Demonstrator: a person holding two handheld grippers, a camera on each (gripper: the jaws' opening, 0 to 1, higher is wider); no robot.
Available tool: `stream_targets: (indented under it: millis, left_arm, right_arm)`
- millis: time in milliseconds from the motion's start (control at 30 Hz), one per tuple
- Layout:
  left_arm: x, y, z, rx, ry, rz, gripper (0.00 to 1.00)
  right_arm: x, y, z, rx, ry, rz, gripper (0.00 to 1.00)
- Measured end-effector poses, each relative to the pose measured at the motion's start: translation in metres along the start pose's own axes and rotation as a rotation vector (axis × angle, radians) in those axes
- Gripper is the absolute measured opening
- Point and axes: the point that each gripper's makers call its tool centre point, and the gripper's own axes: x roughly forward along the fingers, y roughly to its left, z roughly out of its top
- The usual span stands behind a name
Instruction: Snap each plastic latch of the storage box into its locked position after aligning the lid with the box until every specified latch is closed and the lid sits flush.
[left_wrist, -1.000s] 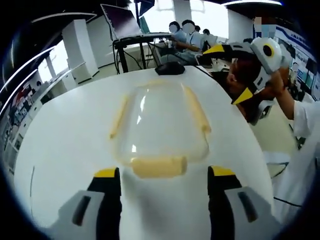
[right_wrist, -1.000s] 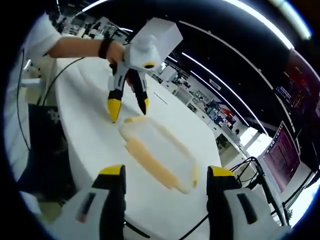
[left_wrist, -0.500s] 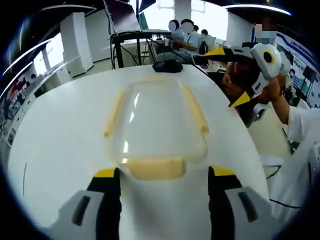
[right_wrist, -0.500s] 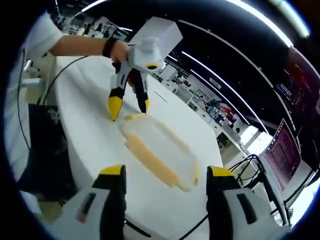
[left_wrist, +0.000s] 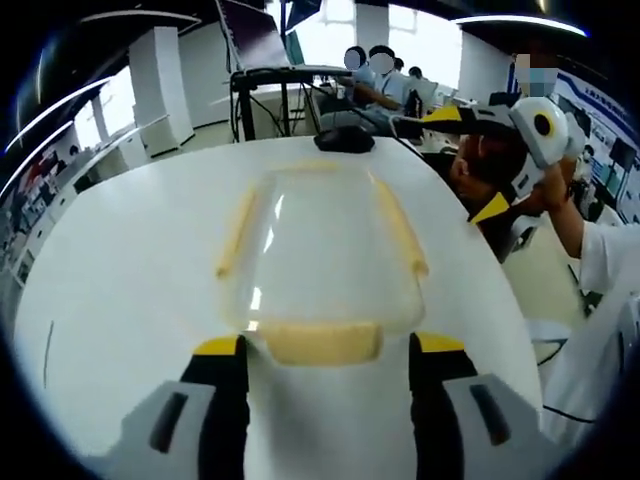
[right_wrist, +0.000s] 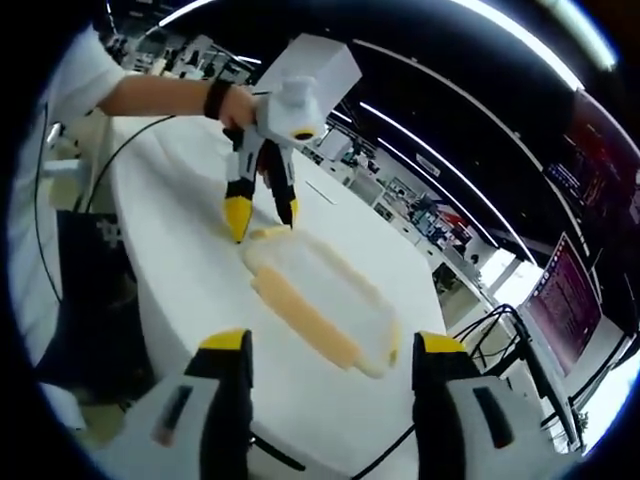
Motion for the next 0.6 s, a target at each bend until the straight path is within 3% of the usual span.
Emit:
stream_targets:
  millis: [400,600]
  left_arm:
    - [-0.0016,0.0079,0.0092,-0.018,-0.021,0.009,0.45]
    - [-0.0050,0.0095,0.0102,-0.014,-0.023,0.010,0.44]
  right_arm:
    - [-0.0020,0.0016,-0.0037,0.005,0.008,0.005,0.63]
    - [-0.0016,0.0027,-0.0037,0.008,0.006,0.009,0.63]
